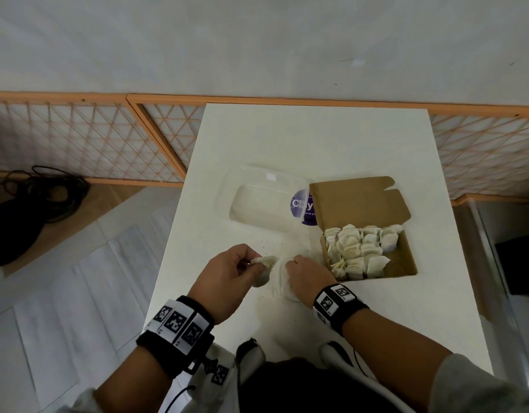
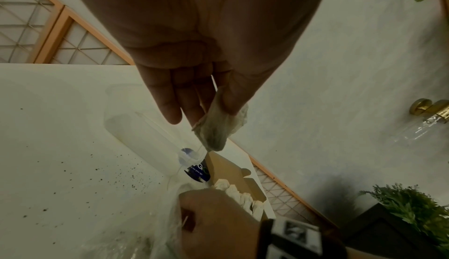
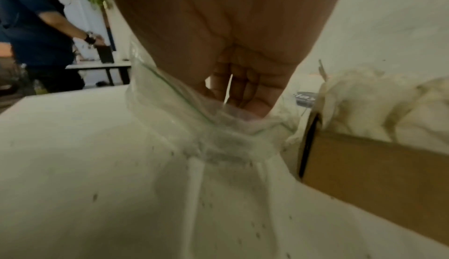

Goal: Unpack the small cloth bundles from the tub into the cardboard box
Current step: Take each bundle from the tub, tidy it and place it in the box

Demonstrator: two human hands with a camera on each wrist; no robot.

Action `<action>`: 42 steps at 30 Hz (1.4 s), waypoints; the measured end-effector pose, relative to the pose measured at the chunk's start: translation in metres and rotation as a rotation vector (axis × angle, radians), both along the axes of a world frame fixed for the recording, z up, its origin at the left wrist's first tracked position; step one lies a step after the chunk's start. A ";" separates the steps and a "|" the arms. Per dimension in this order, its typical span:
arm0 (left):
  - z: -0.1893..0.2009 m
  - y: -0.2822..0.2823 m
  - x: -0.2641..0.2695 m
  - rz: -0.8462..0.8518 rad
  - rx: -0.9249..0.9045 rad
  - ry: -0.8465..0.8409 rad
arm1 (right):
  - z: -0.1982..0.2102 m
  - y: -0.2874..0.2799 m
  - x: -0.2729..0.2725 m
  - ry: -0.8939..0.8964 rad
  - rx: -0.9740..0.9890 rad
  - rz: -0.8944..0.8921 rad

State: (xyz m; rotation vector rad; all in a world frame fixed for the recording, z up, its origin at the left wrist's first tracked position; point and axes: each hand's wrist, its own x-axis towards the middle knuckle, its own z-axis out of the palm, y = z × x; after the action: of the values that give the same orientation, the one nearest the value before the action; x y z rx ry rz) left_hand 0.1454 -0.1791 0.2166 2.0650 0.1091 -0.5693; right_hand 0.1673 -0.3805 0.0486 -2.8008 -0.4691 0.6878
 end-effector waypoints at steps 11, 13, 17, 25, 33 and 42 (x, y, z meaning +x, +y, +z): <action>0.014 -0.009 0.010 0.003 -0.136 -0.026 | 0.154 -0.065 -0.011 0.279 0.943 -0.708; 0.019 -0.017 0.012 -0.042 -0.162 -0.049 | 0.172 -0.072 -0.016 0.297 1.083 -0.776; 0.038 -0.038 0.014 -0.140 -0.385 -0.006 | 0.199 -0.079 -0.022 0.276 1.306 -0.841; 0.063 -0.076 0.021 -0.275 -0.695 -0.077 | 0.216 -0.087 -0.035 0.101 1.381 -0.781; 0.062 -0.088 0.022 -0.162 -0.599 -0.240 | 0.219 -0.093 -0.041 -0.030 1.344 -0.692; 0.068 -0.083 0.019 -0.174 -0.569 -0.344 | 0.227 -0.084 -0.044 -0.027 1.297 -0.560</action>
State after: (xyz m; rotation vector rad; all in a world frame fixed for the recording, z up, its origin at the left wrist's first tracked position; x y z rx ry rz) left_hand 0.1640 -0.2616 0.2849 1.5894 -0.3958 -0.2927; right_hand 0.1231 -0.4648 0.2754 -1.5615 -0.0373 0.0947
